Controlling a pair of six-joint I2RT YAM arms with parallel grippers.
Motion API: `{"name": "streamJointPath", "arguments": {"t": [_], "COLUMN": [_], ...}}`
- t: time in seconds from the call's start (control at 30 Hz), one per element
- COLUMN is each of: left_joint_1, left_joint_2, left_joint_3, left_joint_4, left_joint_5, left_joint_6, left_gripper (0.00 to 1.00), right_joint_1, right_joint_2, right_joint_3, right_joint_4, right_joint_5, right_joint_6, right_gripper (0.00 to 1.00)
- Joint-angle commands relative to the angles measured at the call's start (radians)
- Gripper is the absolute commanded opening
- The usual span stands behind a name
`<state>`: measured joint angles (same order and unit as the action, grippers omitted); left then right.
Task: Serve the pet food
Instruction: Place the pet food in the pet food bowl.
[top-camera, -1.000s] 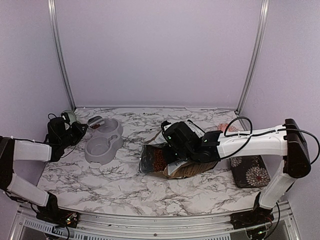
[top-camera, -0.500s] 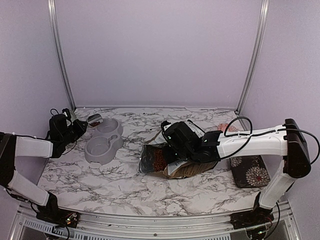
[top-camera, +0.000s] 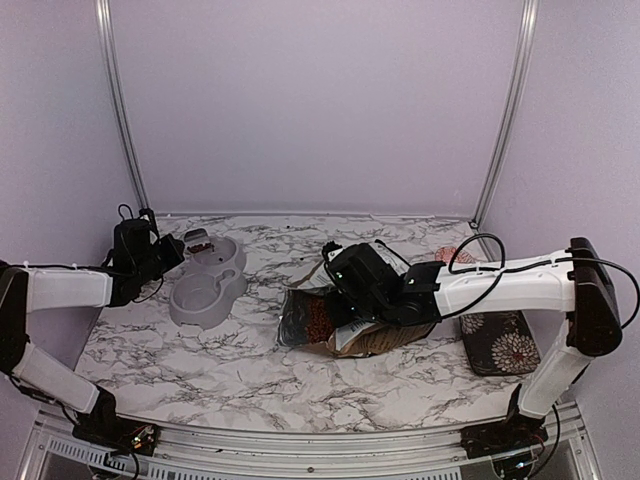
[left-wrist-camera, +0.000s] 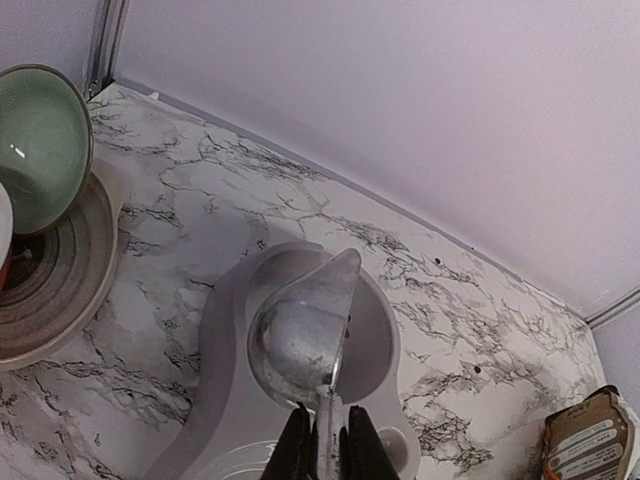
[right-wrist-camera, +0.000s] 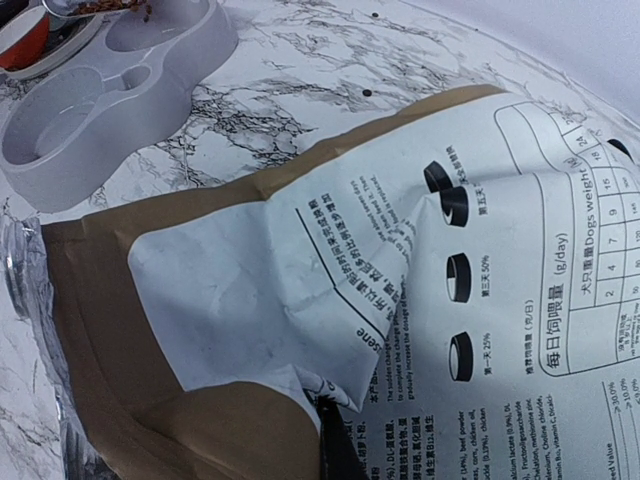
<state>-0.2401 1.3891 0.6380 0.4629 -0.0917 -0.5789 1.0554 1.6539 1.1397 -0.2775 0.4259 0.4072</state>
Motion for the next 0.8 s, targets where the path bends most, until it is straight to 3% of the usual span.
{"name": "streamJointPath", "arguments": {"t": [0.0, 0.77], "left_joint_1": [-0.028, -0.161], "left_joint_2": [0.015, 0.018], "left_joint_3": [0.051, 0.193], "left_joint_4": [-0.073, -0.315], "left_joint_5": [-0.097, -0.403], "left_joint_6": [0.062, 0.223], "left_gripper": [0.00, 0.00], "right_joint_1": [-0.034, -0.034], "right_joint_2": [-0.052, -0.078], "right_joint_3": [-0.012, -0.021], "right_joint_4": [0.003, -0.004], "right_joint_5": [0.090, 0.081], "right_joint_6": [0.003, 0.016], "right_gripper": [0.00, 0.00]}}
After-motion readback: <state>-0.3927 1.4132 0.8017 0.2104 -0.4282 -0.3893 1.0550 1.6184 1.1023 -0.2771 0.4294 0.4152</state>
